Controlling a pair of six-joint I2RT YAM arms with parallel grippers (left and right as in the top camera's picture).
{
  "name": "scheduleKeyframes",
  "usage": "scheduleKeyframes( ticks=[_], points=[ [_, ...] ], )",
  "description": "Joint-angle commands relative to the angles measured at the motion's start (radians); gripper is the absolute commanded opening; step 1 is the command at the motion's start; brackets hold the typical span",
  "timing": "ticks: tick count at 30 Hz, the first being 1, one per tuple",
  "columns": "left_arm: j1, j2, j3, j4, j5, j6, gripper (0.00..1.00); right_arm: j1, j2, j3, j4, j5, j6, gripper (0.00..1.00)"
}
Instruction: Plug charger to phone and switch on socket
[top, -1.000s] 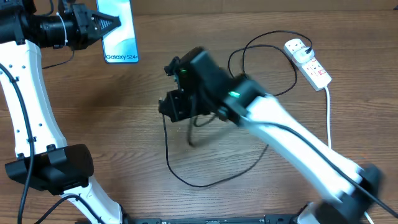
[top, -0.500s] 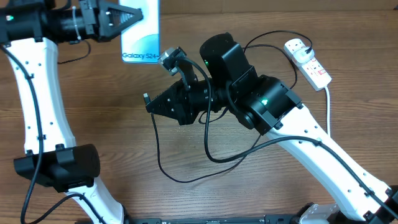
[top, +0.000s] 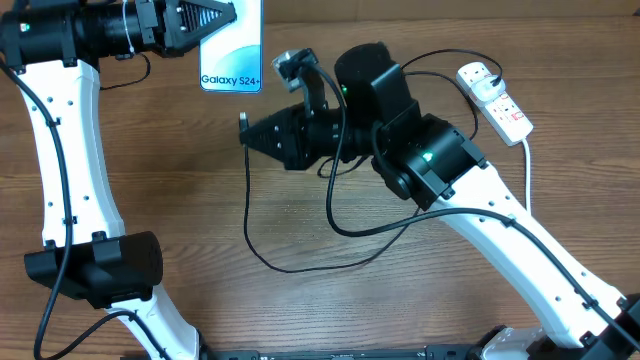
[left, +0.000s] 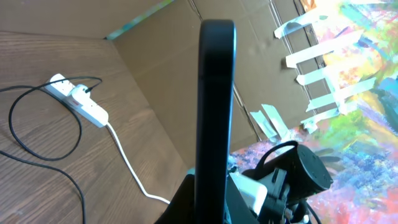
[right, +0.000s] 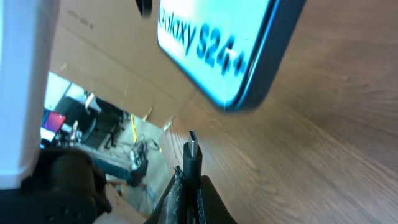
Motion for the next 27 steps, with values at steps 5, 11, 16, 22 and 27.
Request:
scheduleKeyframes(
  ticks=[5,11,16,22,27],
  points=[
    [0.004,-0.007,0.007,0.004,0.048,-0.033,0.04,-0.008,0.029,-0.003,0.087,-0.048,0.064,0.04],
    [0.004,-0.007,0.007,0.004,0.048,-0.033,0.04,-0.008,0.052,-0.003,0.131,-0.060,0.101,0.04],
    [0.004,-0.007,0.007,0.004,0.048,-0.032,0.04,-0.008,0.056,-0.003,0.158,-0.069,0.101,0.04],
    [0.005,-0.007,0.007,0.005,0.048,-0.032,0.04,-0.009,0.056,-0.003,0.177,-0.081,0.101,0.04],
    [0.006,-0.007,0.007,0.005,0.048,-0.032,0.04,-0.009,0.056,-0.003,0.196,-0.080,0.101,0.04]
  ],
)
